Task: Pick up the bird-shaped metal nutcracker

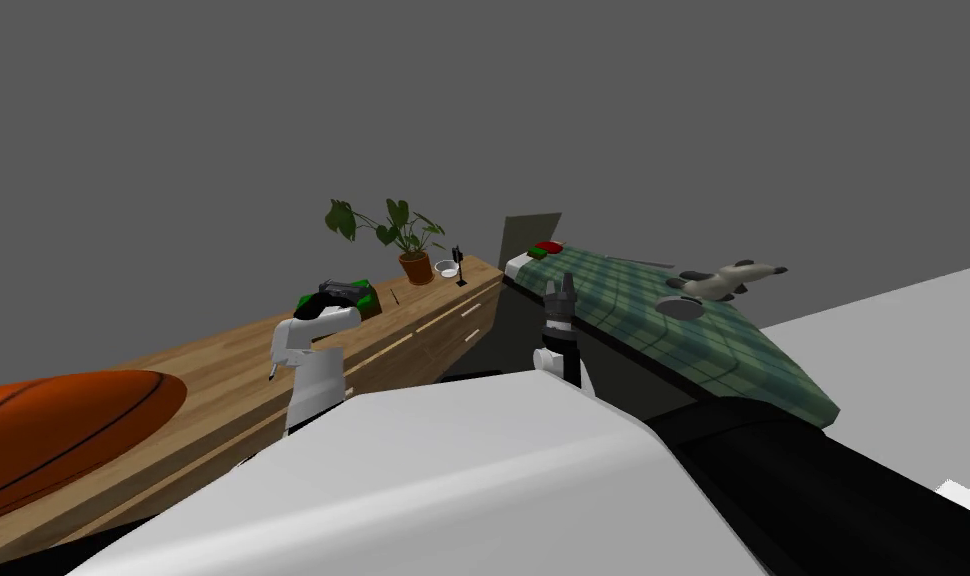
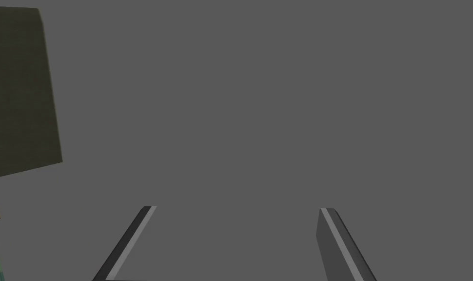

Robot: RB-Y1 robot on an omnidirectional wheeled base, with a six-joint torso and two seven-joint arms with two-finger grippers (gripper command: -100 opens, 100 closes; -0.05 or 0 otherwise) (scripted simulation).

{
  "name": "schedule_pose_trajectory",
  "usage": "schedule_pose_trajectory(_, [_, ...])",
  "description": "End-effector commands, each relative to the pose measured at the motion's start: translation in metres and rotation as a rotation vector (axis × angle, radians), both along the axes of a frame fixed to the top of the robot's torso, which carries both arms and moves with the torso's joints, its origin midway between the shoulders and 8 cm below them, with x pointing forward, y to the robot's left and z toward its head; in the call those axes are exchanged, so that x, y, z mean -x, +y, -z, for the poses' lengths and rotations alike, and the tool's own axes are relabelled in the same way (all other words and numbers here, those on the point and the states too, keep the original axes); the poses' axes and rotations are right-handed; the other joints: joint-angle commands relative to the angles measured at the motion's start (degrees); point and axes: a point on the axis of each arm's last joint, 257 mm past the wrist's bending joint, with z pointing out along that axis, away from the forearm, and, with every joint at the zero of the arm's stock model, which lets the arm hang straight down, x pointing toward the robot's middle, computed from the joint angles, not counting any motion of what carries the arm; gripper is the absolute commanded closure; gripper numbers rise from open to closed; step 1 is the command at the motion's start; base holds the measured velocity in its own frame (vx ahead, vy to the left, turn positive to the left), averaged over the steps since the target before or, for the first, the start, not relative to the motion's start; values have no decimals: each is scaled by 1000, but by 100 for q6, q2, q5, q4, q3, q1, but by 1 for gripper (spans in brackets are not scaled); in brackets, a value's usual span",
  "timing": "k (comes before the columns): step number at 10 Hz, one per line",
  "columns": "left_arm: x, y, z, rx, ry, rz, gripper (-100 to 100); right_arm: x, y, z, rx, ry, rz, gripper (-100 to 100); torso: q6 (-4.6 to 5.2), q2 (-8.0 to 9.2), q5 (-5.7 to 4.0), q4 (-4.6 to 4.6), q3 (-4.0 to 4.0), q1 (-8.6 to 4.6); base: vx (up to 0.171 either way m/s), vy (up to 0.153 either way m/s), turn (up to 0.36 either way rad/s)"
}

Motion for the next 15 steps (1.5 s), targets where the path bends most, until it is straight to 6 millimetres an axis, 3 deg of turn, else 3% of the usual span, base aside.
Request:
schedule_pose_trajectory(1, [1,9,11,49,29,-28,-100,0,0,0,0,0,0,0,0,0,0,0,0,0,5,-9,-125])
schedule_pose_trajectory(2, [3,24,12,105,20,-71,-100,0,0,0,0,0,0,0,-5,0,1,-1,-1,2,9,-17,-202])
schedule_pose_trajectory(4, [6,24,21,123,54,-79,-100,0,0,0,0,0,0,0,-6,-2,1,-1,-2,2,9,-7,-39])
schedule_pose_trajectory(5, [9,39,25,182,54,-125,-100,0,0,0,0,0,0,0,-7,-1,1,-1,-1,4,12,-15,-171])
schedule_pose_trajectory(6, [12,39,32,195,79,-131,-100,0,0,0,0,0,0,0,-2,-3,0,-1,-2,0,12,-8,-117])
schedule_pose_trajectory(9, [24,64,45,316,95,-227,-100,0,0,0,0,0,0,0,-7,-6,1,-2,-4,2,23,-10,-139])
schedule_pose_trajectory(11, [28,63,54,335,129,-235,-100,0,0,0,0,0,0,0,-7,-7,1,-2,-4,3,15,-6,-37])
schedule_pose_trajectory(12, [35,74,60,390,134,-282,-100,0,0,0,0,0,0,0,-8,-2,1,-1,-1,4,22,-9,-128])
schedule_pose_trajectory(15, [47,82,74,460,169,-335,-100,0,0,0,0,0,0,0,-5,-11,1,-3,-6,2,30,-7,-102])
